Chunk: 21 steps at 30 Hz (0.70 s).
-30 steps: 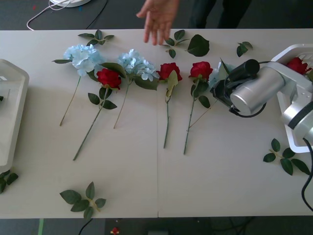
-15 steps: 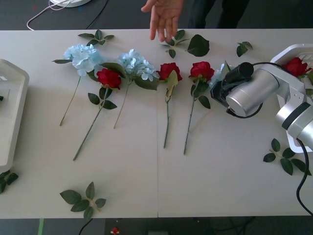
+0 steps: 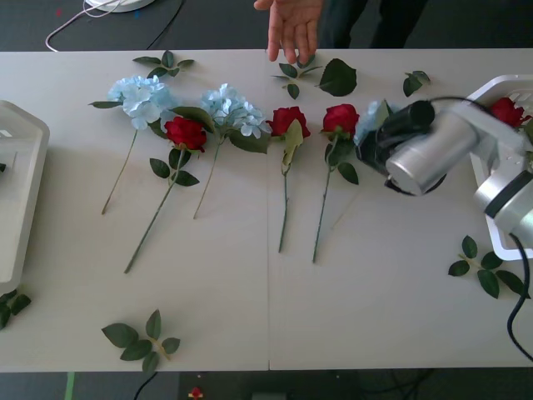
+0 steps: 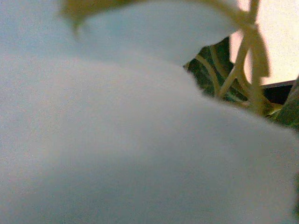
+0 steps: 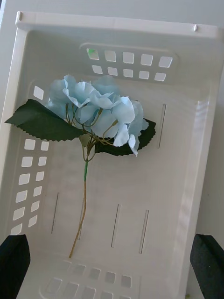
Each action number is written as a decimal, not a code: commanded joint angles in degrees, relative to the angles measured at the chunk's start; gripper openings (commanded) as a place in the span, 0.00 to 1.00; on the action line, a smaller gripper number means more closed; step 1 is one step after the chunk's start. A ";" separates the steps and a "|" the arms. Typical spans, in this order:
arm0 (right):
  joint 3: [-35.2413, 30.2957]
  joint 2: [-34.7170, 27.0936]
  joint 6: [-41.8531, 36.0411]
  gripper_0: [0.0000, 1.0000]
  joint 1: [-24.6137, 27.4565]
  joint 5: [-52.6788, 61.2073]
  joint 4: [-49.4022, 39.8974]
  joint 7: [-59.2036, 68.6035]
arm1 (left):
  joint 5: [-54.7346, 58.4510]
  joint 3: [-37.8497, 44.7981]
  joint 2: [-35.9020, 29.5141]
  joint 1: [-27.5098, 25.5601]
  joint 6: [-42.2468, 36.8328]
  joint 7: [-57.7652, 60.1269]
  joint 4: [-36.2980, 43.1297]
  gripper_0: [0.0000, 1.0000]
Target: Place the red flowers into the right box and the blue flowers into the left box. If a person shows an open palm, hand one flower to the person first, then continue sorting.
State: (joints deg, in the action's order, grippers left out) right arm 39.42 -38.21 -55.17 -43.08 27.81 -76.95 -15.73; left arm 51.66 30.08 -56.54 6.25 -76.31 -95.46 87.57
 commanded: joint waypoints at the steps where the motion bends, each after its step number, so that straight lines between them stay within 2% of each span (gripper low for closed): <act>1: -11.03 -4.60 0.68 0.00 4.59 1.11 -11.03 -11.78 | 0.11 0.86 -2.96 1.75 -0.51 -3.06 0.94 1.00; 5: -18.33 -6.35 1.91 0.00 10.04 2.42 -18.50 -22.77 | 0.11 0.86 -2.96 1.75 -0.51 -3.06 0.94 1.00; 6: -21.67 -6.62 3.23 0.00 12.15 4.01 -21.05 -27.78 | 0.11 0.86 -2.96 1.75 -0.51 -3.06 0.94 1.00; 12: -31.16 -6.35 10.43 0.00 17.86 7.96 -28.52 -44.83 | 0.11 0.86 -2.96 1.75 -0.51 -3.06 0.94 1.00; 17: -32.48 -3.63 19.92 0.00 16.63 7.26 -28.78 -54.94 | 0.11 0.86 -2.96 1.75 -0.51 -3.06 0.94 1.00; 21: -32.48 -0.20 22.74 0.00 13.64 4.01 -28.52 -60.91 | 0.11 0.86 -2.96 1.75 -0.51 -3.06 0.94 1.00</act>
State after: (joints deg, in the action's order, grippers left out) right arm 7.78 -41.43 -33.75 -25.77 34.04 -103.99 -71.46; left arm 51.69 30.07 -56.54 6.28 -76.34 -95.46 87.56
